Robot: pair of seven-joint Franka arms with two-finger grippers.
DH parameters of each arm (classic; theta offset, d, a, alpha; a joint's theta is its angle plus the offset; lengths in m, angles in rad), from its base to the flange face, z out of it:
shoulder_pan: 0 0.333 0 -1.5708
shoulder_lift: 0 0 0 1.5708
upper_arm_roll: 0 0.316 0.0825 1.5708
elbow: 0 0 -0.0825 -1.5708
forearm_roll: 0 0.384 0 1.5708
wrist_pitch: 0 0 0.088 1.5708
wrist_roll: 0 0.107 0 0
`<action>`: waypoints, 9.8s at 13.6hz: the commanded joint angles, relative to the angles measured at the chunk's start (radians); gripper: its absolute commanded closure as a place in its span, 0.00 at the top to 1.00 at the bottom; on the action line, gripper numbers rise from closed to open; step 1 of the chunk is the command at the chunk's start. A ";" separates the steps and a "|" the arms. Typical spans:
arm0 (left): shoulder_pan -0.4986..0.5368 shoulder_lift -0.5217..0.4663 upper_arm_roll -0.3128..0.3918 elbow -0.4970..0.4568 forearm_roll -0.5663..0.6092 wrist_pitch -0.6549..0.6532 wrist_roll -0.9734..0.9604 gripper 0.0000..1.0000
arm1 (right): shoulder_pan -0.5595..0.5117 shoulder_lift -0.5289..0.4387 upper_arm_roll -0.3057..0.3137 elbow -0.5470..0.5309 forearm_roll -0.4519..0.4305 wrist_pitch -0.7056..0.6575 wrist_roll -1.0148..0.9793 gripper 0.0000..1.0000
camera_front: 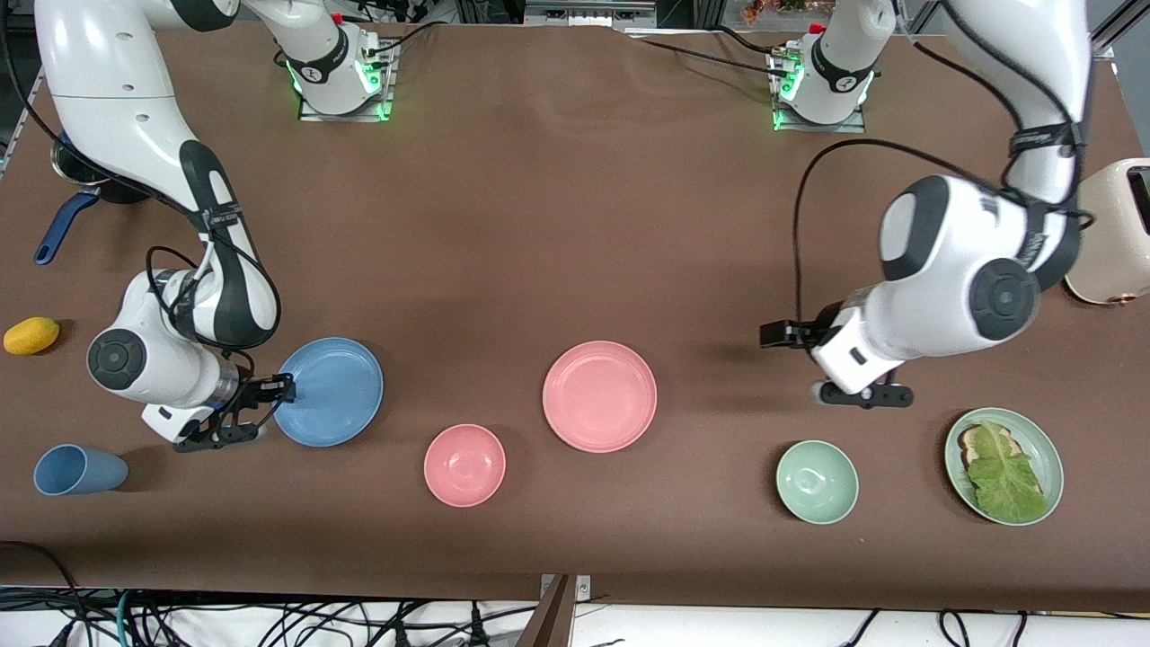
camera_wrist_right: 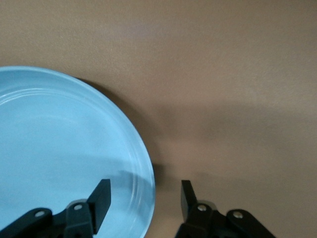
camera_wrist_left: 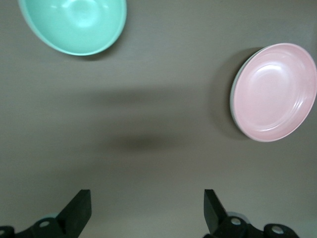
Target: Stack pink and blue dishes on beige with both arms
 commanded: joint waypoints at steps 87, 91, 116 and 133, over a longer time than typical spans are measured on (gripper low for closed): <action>0.203 -0.224 -0.010 0.100 0.180 -0.377 0.105 1.00 | 0.136 -0.170 0.222 0.220 -0.069 -0.376 0.558 1.00; 0.203 -0.221 -0.010 0.101 0.180 -0.374 0.105 1.00 | 0.065 -0.391 0.203 0.066 -0.061 -0.492 0.475 1.00; 0.203 -0.191 -0.008 0.123 0.181 -0.293 0.096 1.00 | 0.039 -0.640 0.045 0.068 -0.034 -0.786 0.234 1.00; 0.203 -0.188 -0.008 0.123 0.181 -0.293 0.096 1.00 | 0.037 -0.654 0.032 0.068 -0.031 -0.798 0.229 1.00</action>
